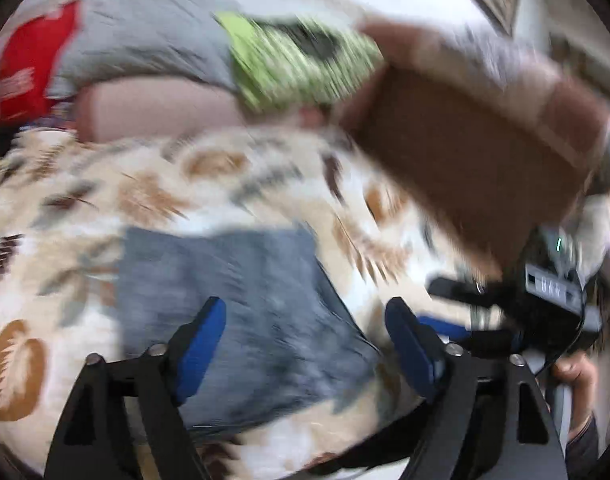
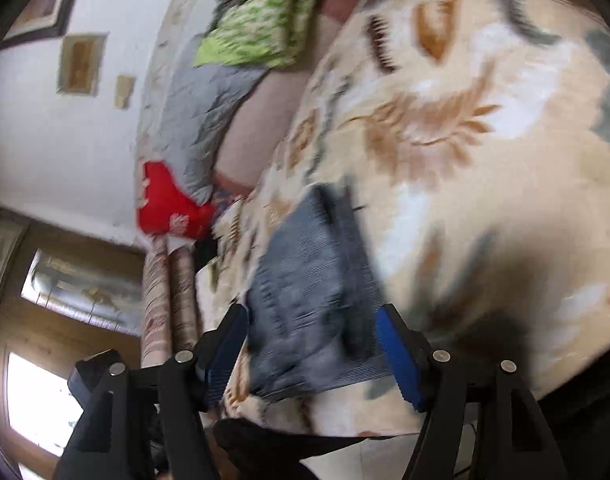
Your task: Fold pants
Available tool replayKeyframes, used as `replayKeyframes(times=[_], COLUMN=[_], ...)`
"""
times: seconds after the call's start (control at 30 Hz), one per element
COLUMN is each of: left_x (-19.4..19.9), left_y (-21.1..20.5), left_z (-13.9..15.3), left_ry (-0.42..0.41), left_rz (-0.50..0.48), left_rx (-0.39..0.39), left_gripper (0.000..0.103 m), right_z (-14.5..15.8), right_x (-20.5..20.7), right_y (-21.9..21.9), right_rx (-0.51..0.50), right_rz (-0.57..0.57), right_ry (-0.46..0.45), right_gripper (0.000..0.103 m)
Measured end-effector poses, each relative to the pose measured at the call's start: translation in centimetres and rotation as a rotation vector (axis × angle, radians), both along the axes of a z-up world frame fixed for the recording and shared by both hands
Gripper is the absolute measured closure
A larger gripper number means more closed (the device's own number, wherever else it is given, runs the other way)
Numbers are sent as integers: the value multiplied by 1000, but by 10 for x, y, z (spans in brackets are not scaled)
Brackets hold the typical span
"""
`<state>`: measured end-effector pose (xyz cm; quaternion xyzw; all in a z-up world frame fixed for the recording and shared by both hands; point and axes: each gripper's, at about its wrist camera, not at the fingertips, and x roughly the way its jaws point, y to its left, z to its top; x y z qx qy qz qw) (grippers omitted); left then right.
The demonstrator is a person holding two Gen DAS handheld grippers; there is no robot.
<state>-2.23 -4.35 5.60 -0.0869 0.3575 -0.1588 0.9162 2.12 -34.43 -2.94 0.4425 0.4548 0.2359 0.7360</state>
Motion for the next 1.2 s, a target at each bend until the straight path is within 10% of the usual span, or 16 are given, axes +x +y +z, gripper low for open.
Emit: replayKeyframes(times=[0.23,0.33,0.53,0.73,0.87,1.2], left_x=[13,5,24,29,29,14], left_y=[97,96,68,58,62,58], left_z=[-40,-55,-87,-100,-104,-51], left_ry=[134,165,219,220,232,93], left_rz=[311,297,271,246,245,274], left_rx=[38,40,120,152,119,87], left_gripper=[19,19,19,19,19,18], right_z=[-15,-71,-30,-65,-66,-6], right_x=[5,5,8,21,28,-5], right_y=[61,56,62,72,68,82], right_rx=[89,34,-7,62,14,-331], right_rz=[148,61,79,14,-19,5], right_ry=[51,239,151,307,293,79], right_gripper=[32,37,36,36,95,97])
